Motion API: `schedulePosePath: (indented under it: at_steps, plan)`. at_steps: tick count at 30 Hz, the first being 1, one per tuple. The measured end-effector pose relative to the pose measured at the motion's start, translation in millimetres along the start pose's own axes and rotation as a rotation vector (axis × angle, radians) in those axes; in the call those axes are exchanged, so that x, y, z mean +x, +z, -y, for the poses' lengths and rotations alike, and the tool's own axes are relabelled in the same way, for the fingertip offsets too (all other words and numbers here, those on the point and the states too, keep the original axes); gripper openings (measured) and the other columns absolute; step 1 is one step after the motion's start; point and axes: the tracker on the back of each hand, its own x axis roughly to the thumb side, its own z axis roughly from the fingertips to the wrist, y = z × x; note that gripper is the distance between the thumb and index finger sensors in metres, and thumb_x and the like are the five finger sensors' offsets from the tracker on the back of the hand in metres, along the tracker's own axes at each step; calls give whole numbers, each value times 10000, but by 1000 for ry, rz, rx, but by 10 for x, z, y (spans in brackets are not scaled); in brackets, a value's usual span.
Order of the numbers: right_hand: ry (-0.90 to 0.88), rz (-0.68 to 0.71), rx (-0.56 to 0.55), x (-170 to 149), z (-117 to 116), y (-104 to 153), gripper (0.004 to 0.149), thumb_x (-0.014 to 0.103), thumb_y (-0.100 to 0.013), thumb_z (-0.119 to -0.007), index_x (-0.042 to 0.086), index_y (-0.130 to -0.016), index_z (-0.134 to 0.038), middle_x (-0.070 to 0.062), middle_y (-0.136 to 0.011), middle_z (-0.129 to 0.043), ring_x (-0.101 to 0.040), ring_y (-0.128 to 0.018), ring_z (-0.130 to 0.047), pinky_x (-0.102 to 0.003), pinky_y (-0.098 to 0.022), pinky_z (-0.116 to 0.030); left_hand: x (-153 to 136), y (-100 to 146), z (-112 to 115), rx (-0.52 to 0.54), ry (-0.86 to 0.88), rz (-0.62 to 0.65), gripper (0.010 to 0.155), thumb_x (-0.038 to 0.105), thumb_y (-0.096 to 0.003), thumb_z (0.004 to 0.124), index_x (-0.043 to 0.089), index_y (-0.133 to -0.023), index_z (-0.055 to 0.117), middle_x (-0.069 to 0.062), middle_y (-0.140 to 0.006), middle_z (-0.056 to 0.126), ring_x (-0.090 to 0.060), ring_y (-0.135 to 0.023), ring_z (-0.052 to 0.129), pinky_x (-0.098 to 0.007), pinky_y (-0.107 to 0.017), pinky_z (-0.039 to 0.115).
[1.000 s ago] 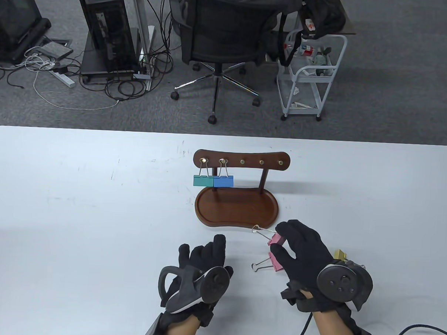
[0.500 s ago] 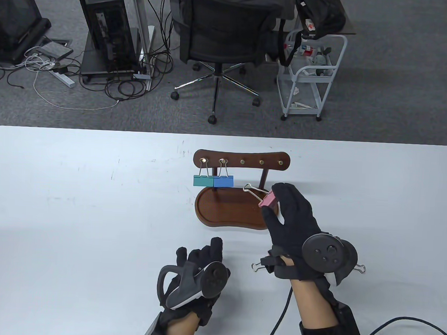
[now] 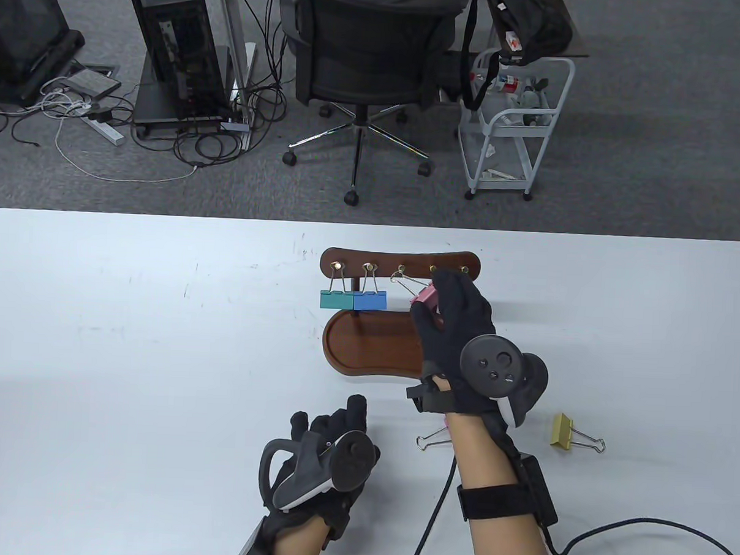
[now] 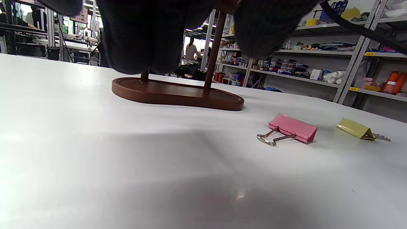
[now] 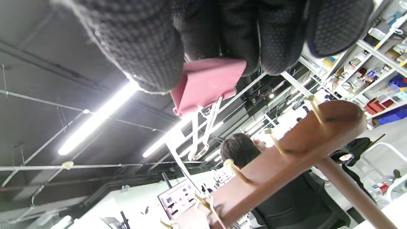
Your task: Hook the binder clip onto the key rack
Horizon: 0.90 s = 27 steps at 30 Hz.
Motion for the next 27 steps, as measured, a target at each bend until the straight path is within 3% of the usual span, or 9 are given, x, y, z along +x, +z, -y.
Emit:
schedulePosePath:
  at_steps: [19,27]
  plan:
    - [54,-61,10,-52,-170,-81,673,363,-509,-875,42,-1069,-685,-262,-1080,-675,-544,-873,-718,-666,-589,-661,-28,-1,-4,-16,45,1,807,412,-568,796,-19,-1167,469,-279,-1068,780,-550,-921,825,-805,-695,465]
    - [134,-23,64,-87,-290,-35,700,360,-513,-861,3,-1078,-652,-365,-1034,-646,-596,-822,-712,-695,-571,-646,-27,-4,-7,-22,49,0,805,414,-569,793,-16,-1168,468,-278,-1069,779,-551,-923,822,-806,-696,463]
